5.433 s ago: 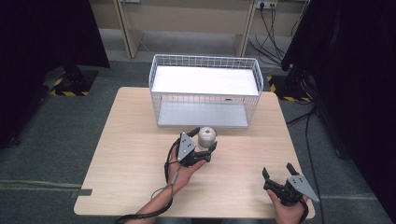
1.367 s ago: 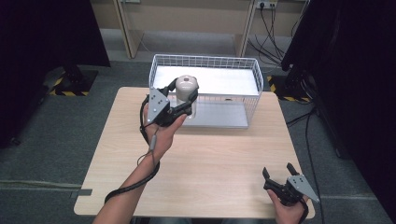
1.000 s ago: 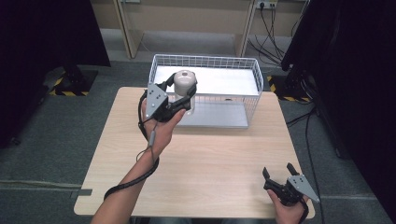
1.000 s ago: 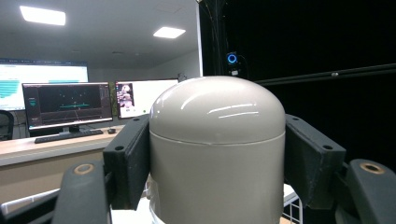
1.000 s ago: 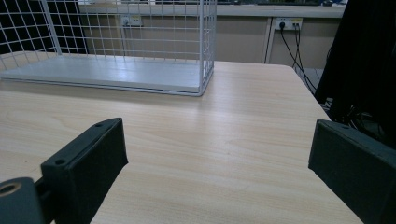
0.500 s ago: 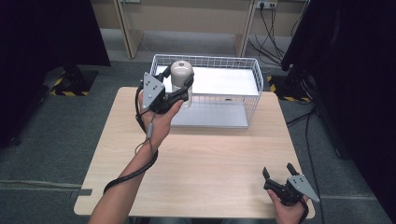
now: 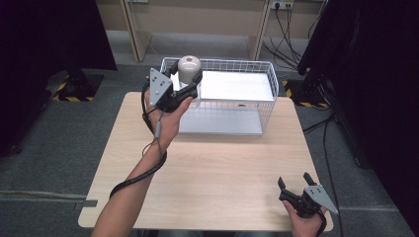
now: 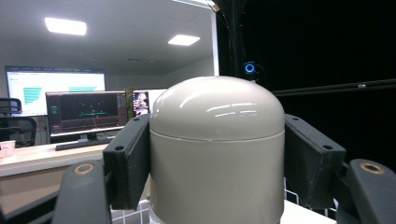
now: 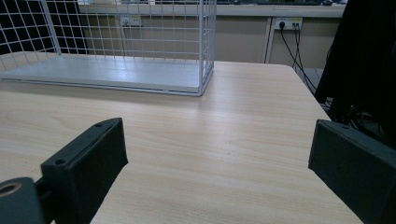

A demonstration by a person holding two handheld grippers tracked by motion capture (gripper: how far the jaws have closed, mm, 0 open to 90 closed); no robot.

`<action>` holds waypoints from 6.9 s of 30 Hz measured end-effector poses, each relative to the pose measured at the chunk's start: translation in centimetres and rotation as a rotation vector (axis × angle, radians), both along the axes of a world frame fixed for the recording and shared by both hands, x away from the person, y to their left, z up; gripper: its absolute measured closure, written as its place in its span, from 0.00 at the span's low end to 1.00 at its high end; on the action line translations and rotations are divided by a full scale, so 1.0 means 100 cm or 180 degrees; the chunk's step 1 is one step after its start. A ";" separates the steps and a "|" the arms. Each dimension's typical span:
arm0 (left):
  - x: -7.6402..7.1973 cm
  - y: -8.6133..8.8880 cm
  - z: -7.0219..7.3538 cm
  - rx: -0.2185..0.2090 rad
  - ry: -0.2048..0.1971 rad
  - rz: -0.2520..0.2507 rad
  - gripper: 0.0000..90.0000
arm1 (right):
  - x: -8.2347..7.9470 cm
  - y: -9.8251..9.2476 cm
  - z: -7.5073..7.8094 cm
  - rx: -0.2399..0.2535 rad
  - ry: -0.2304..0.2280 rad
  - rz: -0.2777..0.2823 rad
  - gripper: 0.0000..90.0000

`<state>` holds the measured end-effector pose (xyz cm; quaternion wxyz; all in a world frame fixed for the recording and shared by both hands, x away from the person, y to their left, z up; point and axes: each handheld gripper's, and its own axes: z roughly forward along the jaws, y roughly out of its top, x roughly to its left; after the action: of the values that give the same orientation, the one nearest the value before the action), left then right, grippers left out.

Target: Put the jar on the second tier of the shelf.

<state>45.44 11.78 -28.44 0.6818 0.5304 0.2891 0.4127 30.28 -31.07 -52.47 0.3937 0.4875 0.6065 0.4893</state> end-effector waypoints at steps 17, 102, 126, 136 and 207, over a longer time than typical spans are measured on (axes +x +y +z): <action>0.029 0.011 0.007 -0.0072 0.0046 0.0220 0.35 | 0.000 0.000 0.000 -0.0010 0.0004 0.0006 0.05; 0.055 0.018 -0.019 0.0083 0.0353 0.0394 0.00 | 0.000 0.000 0.000 -0.0017 0.0013 0.0031 0.05; 0.021 0.032 -0.033 0.0121 0.0333 0.0281 0.00 | 0.001 0.001 0.000 -0.0035 0.0014 0.0029 0.05; 0.012 0.036 -0.044 0.0139 0.0381 0.0201 0.00 | 0.000 0.001 0.000 -0.0035 0.0009 0.0025 0.05; -0.064 0.063 -0.146 0.0201 0.0608 0.0030 0.00 | 0.000 0.001 0.000 -0.0062 -0.0020 0.0011 0.05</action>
<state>39.03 18.03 -43.05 0.6321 0.5872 0.3422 0.3723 30.26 -30.95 -52.49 0.3995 0.4810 0.6109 0.4856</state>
